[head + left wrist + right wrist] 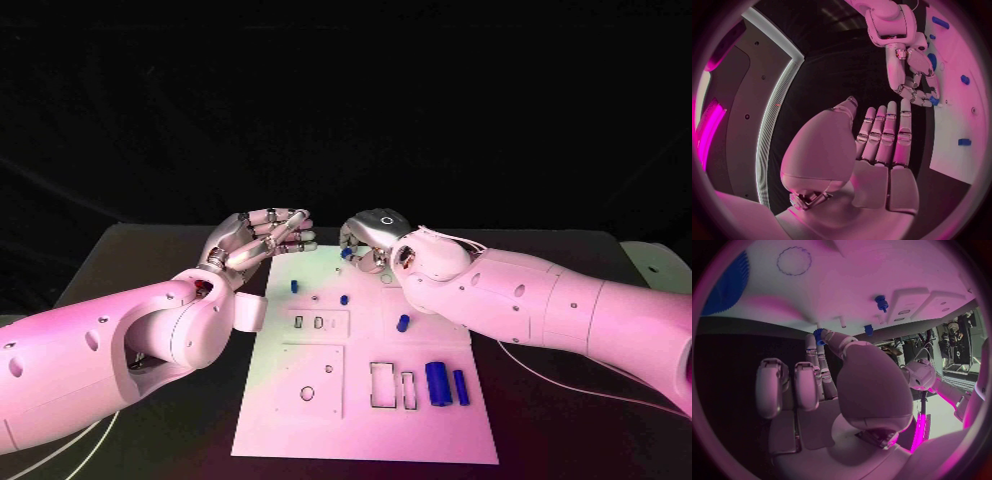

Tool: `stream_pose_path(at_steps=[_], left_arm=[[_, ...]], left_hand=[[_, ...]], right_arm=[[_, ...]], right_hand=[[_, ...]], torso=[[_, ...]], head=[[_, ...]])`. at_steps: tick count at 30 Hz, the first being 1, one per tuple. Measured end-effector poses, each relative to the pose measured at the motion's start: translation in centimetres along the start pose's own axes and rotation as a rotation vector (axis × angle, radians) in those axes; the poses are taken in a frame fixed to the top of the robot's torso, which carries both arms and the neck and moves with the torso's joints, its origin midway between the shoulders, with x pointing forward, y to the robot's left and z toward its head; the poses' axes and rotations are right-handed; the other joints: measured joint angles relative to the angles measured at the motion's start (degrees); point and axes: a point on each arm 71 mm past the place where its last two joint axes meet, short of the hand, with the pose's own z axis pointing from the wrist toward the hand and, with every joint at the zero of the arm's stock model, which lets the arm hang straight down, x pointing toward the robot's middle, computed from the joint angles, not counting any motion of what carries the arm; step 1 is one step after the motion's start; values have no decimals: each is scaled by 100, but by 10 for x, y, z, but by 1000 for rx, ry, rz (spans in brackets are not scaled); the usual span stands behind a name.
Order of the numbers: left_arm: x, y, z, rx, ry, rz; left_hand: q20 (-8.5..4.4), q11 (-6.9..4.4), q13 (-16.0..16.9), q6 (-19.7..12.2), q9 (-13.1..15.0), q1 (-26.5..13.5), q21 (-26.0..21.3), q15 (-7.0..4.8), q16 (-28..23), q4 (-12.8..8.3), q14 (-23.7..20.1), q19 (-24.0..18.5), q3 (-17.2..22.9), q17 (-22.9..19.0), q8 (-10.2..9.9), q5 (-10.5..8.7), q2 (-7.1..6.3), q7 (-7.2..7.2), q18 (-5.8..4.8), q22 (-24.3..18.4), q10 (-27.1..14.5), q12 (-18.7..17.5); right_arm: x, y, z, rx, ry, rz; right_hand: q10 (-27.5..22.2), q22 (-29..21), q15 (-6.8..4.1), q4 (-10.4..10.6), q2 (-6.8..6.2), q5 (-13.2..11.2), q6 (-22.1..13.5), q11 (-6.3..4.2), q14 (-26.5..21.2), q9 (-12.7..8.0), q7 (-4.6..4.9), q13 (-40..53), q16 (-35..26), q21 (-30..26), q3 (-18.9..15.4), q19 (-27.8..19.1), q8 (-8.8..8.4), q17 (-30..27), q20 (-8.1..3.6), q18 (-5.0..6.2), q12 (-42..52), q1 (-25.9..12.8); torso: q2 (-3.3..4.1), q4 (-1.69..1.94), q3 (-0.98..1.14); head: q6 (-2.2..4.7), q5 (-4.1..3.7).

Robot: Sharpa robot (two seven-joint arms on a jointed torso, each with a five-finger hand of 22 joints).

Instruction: Assemble the parts on the task board

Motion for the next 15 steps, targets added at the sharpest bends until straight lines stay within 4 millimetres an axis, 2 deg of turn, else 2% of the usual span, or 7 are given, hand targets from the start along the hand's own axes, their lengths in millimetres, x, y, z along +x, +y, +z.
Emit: stream_pose_path(at_steps=[15], left_arm=[[1, 0, 1, 1, 1, -1]], left_hand=[[0, 0, 0, 0, 0, 0, 0, 0, 0, 0, 0, 0, 0, 0, 0, 0, 0, 0, 0, 0, 0, 0]], right_arm=[[3, 2, 8, 13, 34, -2]], right_hand=[[-31, -1, 0, 5, 32, -23, -36, 30, 0, 7, 13, 37, 0, 0, -7, 0, -34, -1, 0, 0, -13, -33]], torso=[[11, 7, -7]], head=[[0, 13]])
